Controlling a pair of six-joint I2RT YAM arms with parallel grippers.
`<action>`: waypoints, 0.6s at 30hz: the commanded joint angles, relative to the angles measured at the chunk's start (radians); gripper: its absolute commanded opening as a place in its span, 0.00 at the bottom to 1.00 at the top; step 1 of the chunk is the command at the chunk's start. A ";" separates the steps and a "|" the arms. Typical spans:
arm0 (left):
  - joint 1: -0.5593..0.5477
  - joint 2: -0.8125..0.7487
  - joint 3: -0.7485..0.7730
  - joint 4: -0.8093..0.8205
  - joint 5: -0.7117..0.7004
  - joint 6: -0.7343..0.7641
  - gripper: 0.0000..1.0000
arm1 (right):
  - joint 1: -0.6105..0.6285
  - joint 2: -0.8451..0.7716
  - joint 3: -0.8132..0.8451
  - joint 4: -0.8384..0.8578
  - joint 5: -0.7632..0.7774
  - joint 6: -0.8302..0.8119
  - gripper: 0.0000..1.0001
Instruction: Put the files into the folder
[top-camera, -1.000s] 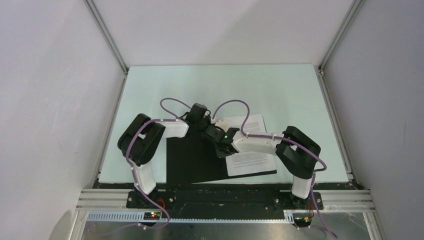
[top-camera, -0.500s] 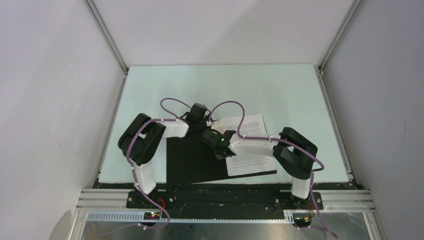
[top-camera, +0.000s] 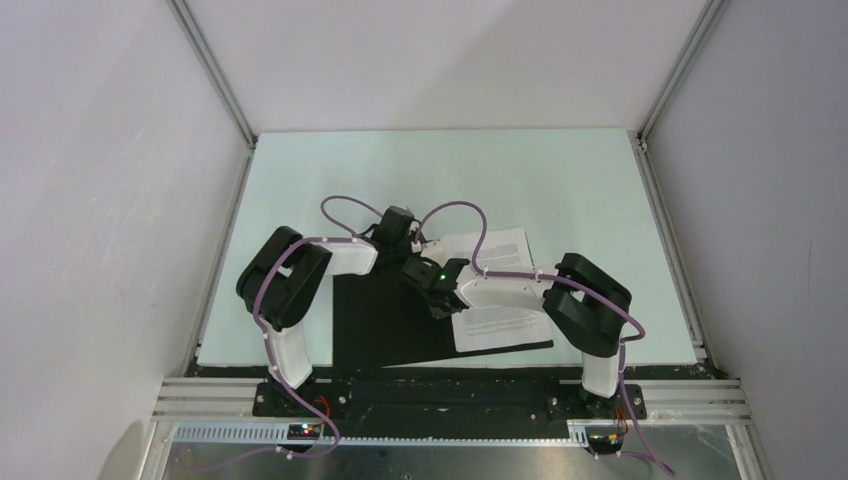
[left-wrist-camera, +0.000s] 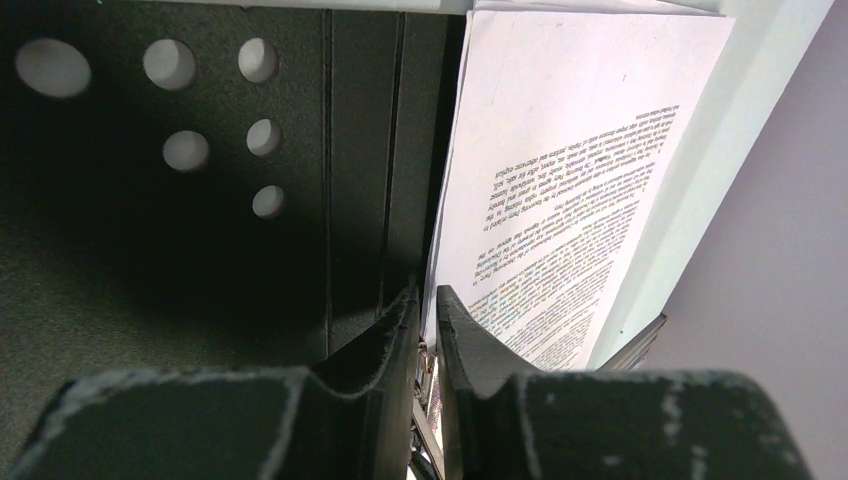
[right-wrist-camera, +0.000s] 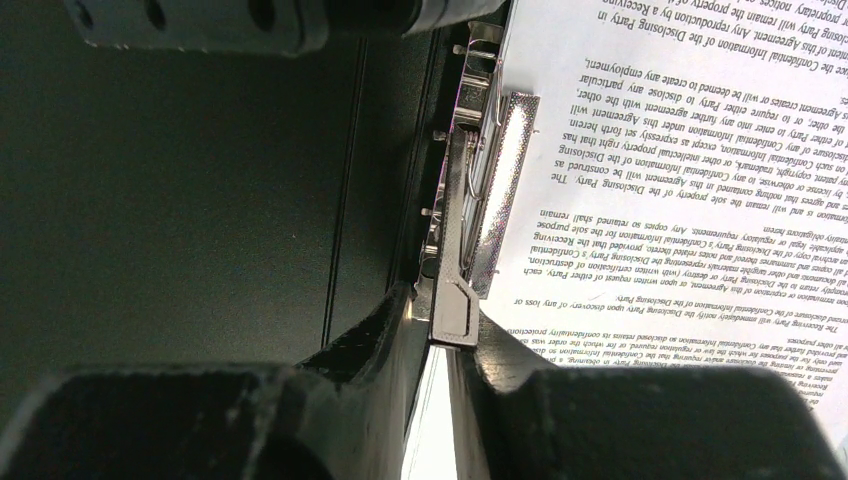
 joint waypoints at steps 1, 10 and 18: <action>-0.010 0.028 0.002 -0.084 -0.066 0.048 0.20 | -0.004 0.019 0.006 -0.014 -0.098 0.015 0.24; -0.020 0.006 0.040 -0.133 -0.074 0.082 0.20 | -0.058 -0.124 0.006 -0.018 -0.194 0.003 0.32; -0.033 -0.005 0.070 -0.163 -0.076 0.106 0.21 | -0.101 -0.228 0.006 -0.039 -0.233 0.017 0.35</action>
